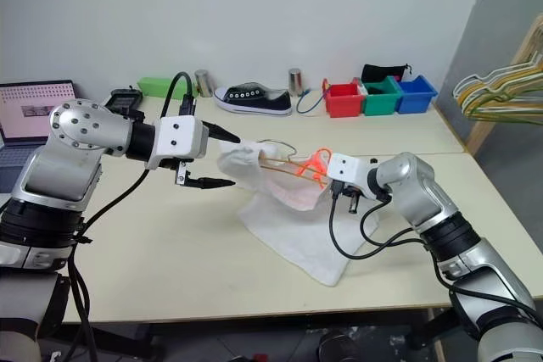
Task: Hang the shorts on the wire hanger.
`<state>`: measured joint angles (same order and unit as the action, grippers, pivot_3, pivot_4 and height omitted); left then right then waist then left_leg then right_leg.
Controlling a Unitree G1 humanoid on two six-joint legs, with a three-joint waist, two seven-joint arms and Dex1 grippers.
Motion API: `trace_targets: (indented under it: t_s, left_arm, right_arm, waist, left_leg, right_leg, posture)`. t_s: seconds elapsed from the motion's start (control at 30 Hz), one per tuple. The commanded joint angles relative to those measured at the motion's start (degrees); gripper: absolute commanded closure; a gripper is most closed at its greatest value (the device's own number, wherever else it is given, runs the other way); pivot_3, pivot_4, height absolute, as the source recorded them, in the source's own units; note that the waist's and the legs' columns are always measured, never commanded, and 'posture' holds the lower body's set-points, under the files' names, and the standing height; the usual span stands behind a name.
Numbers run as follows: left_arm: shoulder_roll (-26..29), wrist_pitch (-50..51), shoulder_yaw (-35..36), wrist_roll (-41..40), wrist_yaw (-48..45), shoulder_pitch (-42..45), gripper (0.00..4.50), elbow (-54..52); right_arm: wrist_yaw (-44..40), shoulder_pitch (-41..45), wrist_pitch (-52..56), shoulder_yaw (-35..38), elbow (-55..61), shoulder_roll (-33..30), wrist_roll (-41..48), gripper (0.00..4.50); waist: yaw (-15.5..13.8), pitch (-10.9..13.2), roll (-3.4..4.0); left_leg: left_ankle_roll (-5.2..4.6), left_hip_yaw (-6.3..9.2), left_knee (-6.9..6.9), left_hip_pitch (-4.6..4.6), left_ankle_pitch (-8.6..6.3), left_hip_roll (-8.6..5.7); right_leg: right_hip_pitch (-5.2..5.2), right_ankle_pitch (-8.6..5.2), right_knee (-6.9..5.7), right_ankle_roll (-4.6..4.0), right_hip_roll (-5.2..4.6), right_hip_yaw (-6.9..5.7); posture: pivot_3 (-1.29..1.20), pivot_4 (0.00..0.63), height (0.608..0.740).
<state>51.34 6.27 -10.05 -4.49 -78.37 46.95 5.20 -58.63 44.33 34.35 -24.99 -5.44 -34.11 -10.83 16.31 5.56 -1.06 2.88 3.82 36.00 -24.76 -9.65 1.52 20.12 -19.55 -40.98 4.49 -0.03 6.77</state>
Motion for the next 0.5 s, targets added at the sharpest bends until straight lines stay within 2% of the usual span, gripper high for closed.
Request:
trace_targets:
  t_s: [0.03,0.17,0.3,0.4,0.5]
  left_arm:
    - [0.5,1.4,4.2,-0.9,3.4,2.5,0.02,0.5]
    - [-3.1,5.7,6.9,-3.7,8.6,0.6,0.02,-2.1]
    - [-10.5,10.9,7.4,-7.2,14.9,-3.4,0.02,-8.2]
    - [-17.4,12.4,4.6,-7.3,19.3,-6.1,0.02,-11.3]
    - [-22.4,13.9,2.7,-7.8,21.9,-6.2,0.02,-12.5]
  right_arm:
    - [2.9,-2.0,7.0,5.2,5.4,0.6,2.0,4.5]
    - [6.7,-9.9,23.7,13.3,16.4,1.9,5.4,4.5]
    - [12.4,-18.1,37.2,20.6,25.2,4.5,6.8,4.5]
    - [19.9,-20.3,49.2,29.8,29.8,12.1,5.5,4.5]
    - [24.9,-20.7,55.8,34.5,32.8,15.8,4.6,4.5]
  waist:
    - [0.0,0.0,0.0]
    - [-0.3,0.0,-0.02]
    - [-0.7,-0.2,-0.03]
    - [-0.2,-0.3,-0.06]
    - [1.1,-0.3,-0.06]
  left_leg:
    - [0.0,0.01,-0.01,0.0,0.0,0.0]
    - [0.0,0.04,0.0,-0.01,0.0,0.0]
    - [0.0,0.21,-0.03,-0.04,0.0,0.02]
    - [0.01,0.19,0.02,-0.04,-0.01,-0.03]
    - [0.05,0.19,0.07,-0.03,0.02,-0.12]
  right_leg:
    - [0.0,0.0,0.0,0.0,0.0,-0.01]
    - [0.0,0.0,0.0,0.0,0.0,-0.03]
    - [-0.12,-0.01,0.08,-0.01,-0.05,-0.14]
    - [-0.13,-0.04,0.08,-0.04,-0.08,-0.12]
    - [-0.15,-0.01,0.01,0.0,-0.07,-0.09]
  posture:
    - [-0.21,0.0,0.74]
    - [-0.24,0.0,0.74]
    - [-0.27,0.0,0.74]
    - [-0.32,0.0,0.74]
    - [-0.36,0.0,0.74]
